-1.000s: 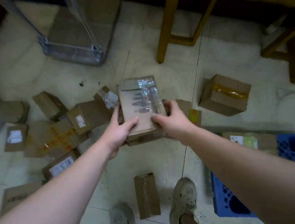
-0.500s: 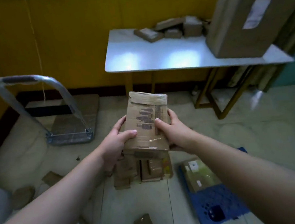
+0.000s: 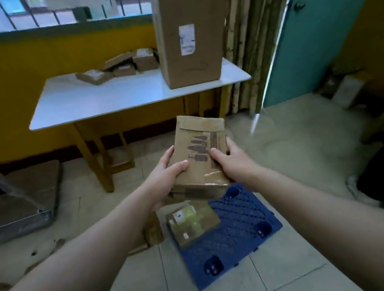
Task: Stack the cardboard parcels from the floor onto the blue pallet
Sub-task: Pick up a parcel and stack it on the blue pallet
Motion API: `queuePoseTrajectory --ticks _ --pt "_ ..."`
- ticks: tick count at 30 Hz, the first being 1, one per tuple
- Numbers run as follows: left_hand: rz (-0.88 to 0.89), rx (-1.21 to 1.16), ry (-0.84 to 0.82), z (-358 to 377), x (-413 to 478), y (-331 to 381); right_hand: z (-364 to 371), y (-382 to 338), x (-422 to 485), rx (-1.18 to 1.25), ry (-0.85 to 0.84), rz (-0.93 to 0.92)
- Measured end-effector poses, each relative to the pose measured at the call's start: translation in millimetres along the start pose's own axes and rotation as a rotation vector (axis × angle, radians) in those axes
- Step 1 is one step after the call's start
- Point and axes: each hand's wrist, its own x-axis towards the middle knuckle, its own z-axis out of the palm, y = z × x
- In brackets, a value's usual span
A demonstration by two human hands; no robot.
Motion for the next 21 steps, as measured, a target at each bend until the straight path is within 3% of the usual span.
queuePoseTrajectory --ticks 6,14,21 --pt "-0.07 0.088 -0.032 62.6 42.1 6.5 -65.5 33.0 19.5 0.018 -0.083 0.112" --pt "-0.145 0.111 -0.012 76.9 138.7 -10.6 -80.6 71.8 111.9 -0.059 -0.044 0.112" --pt "-0.233 0.271 0.042 84.9 219.6 -39.9 -84.5 123.8 193.2 -0.198 -0.136 0.147"
